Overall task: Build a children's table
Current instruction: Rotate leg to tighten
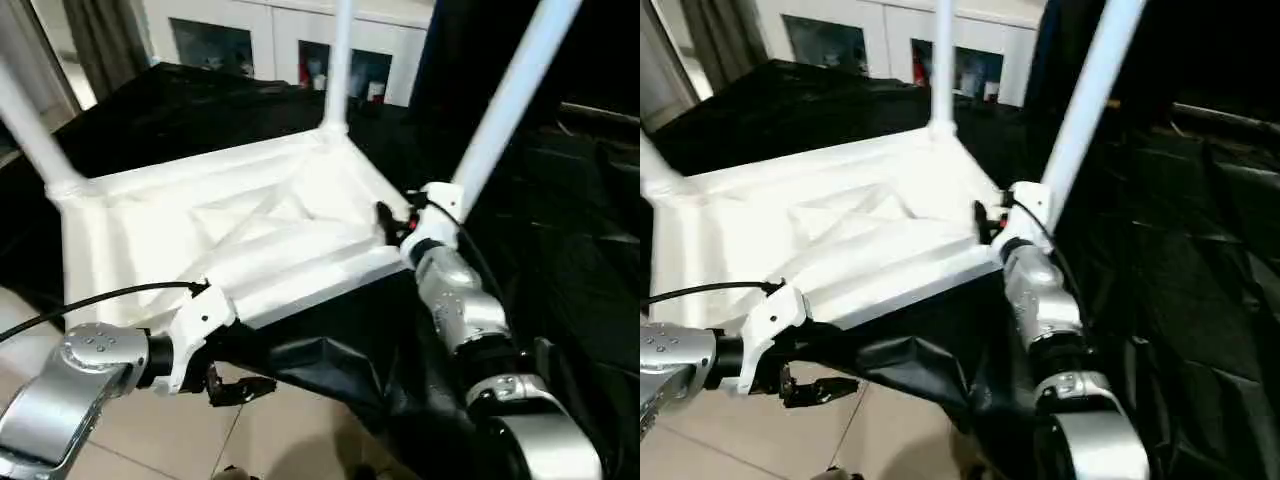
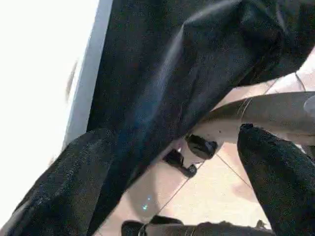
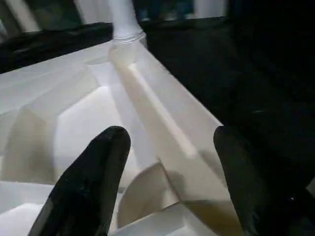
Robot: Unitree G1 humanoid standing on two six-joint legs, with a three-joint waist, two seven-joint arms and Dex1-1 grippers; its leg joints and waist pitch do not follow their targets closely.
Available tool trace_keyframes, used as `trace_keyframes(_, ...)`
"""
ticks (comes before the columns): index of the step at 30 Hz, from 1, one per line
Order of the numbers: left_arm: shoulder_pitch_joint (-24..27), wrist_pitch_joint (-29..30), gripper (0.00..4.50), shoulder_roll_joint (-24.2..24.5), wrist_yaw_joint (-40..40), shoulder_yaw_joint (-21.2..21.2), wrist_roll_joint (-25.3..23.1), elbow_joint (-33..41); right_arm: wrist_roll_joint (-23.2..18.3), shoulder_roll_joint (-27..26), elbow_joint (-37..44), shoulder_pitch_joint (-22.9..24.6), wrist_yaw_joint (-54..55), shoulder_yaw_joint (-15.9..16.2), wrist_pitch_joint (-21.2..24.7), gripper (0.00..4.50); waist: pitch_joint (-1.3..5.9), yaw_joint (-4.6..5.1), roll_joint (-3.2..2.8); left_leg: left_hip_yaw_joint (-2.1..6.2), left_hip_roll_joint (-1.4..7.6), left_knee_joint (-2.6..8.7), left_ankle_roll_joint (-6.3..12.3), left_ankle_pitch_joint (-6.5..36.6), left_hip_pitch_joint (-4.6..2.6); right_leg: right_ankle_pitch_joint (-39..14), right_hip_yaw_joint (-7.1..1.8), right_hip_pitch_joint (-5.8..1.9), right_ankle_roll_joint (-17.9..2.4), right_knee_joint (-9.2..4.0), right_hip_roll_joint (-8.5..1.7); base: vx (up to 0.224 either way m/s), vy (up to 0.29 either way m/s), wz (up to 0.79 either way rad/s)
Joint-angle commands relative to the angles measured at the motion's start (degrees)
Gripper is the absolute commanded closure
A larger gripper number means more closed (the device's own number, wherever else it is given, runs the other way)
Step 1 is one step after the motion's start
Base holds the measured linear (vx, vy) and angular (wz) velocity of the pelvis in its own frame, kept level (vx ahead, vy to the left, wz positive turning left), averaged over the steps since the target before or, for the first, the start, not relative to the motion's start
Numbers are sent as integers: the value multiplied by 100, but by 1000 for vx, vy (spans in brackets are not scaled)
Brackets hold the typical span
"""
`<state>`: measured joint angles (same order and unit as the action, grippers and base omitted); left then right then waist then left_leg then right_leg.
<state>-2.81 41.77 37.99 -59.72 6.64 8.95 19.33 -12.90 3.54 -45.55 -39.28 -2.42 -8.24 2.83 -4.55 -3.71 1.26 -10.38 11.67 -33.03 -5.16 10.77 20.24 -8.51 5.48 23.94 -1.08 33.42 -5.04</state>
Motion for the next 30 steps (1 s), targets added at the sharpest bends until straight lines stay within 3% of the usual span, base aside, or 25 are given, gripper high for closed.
trace_keyframes(1,1,60,0,134,142,-31,-79,23,-25,440,-253,-115,343,-487,-269,140,319,48,-72,-14,105,416,-49,1557,-127,-1837,-326,-197,-852,-337,-227,0,0,0)
trace_keyframes(7,-87,-174,0,118,288,35,-142,-127,-29,1088,-707,-288,416,-742,-522,140,337,-64,-64,-52,90,371,-9,1390,-85,-1579,-337,-202,-899,-284,-212,0,0,0)
trace_keyframes(8,-145,-285,0,77,326,34,-169,-199,-41,1275,-798,-320,447,-806,-554,140,337,-49,-46,-32,84,370,-14,1411,-28,-1660,-325,-248,-869,-266,-216,0,0,0)
trace_keyframes(10,-227,-477,0,5,382,14,-175,-281,-37,1496,-950,-371,522,-885,-620,140,347,-55,-44,-47,78,349,-7,1418,-50,-1683,-320,-226,-852,-279,-210,0,0,0)
trace_keyframes(14,-301,-728,0,-94,434,-25,-111,-320,-43,1711,-1177,-452,609,-1008,-717,140,355,-50,-15,-46,68,336,30,1353,-9,-1710,-311,-257,-786,-277,-216,0,0,0)
trace_keyframes(20,-23,-987,0,-47,222,-95,245,-66,-54,1902,-1395,-432,553,-1071,-861,140,356,-13,-32,-50,64,317,141,1283,21,-1544,-295,-267,-911,-253,-215,0,0,0)
trace_keyframes(23,258,-1196,0,-11,156,-368,391,-12,-116,1804,-1102,-252,158,-1020,-777,140,342,48,-30,-49,66,317,203,1391,33,-1635,-286,-263,-905,-280,-207,0,0,0)
trace_keyframes(26,526,-1657,0,-41,115,-754,544,-84,-36,1705,-499,132,-352,-717,-676,140,319,67,-23,-37,73,328,297,1383,53,-1720,-283,-266,-845,-307,-201,0,0,0)
trace_keyframes(28,582,-1850,0,-78,87,-862,606,-113,-28,1680,-350,232,-447,-659,-648,140,319,74,-35,-36,94,345,295,1453,27,-1827,-288,-249,-850,-321,-198,0,0,0)
trace_keyframes(30,693,-2355,0,-408,250,-1425,941,-260,-162,1516,512,830,-530,-534,-401,140,293,68,-48,-43,88,352,263,1535,24,-1883,-299,-244,-863,-342,-198,0,0,0)
